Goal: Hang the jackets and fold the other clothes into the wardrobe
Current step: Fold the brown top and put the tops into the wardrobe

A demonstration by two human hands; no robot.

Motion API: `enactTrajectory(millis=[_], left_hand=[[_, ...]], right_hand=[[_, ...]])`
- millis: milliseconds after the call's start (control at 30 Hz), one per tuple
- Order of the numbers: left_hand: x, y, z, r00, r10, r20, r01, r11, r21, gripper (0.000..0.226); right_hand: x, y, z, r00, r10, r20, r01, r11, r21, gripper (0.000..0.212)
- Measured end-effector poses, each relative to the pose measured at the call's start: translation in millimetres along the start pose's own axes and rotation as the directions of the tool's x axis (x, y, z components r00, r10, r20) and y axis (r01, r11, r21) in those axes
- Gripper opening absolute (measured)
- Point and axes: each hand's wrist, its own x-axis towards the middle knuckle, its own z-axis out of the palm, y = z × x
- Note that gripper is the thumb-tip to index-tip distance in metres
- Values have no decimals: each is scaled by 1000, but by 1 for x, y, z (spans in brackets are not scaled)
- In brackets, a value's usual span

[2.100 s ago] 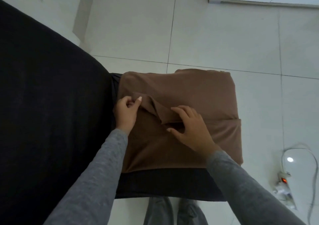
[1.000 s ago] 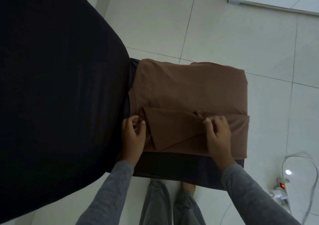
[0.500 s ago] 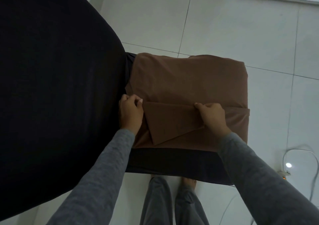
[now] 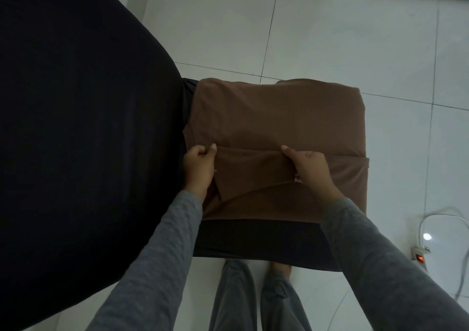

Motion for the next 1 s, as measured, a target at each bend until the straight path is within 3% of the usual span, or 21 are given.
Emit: enactTrajectory(millis=[100, 167, 300, 367, 467, 567, 667, 867, 1000], left_hand=[[5, 9, 2, 998, 66, -9, -67, 997, -46, 17], [6, 7, 2, 994, 106, 26, -105, 994, -30, 20], [2, -6, -3, 993, 111, 37, -110, 994, -20, 39], [-3, -11, -7, 989, 143, -37, -144, 989, -20, 36], [-19, -23, -12, 949, 277, -152, -256, 956, 144, 23], [-36, -49, -21, 898, 425, -115, -328, 820, 470, 21], [-43, -68, -31, 911, 412, -1, -283, 628, 725, 34], [-40, -68, -38, 919, 392, 48, -245, 469, 849, 16], [-43, -68, -33, 921, 388, -39, -166, 479, 862, 28]], right_hand=[[-5, 1, 2, 996, 87, 36, -93, 972, 215, 27], [-7, 9, 2, 993, 113, 32, -118, 968, 224, 25], [-10, 31, 1, 1000, 0, -15, -1, 995, -102, 32], [-15, 33, 1, 999, -47, -27, 42, 984, -174, 35], [-24, 37, -1, 984, -139, -115, 113, 972, -208, 33], [-30, 48, 2, 965, -207, -163, 175, 966, -189, 29], [-33, 52, 9, 964, -228, -135, 197, 957, -213, 24], [-26, 52, 7, 963, -228, -143, 190, 953, -237, 27], [-28, 51, 6, 931, -334, -149, 261, 892, -370, 21]])
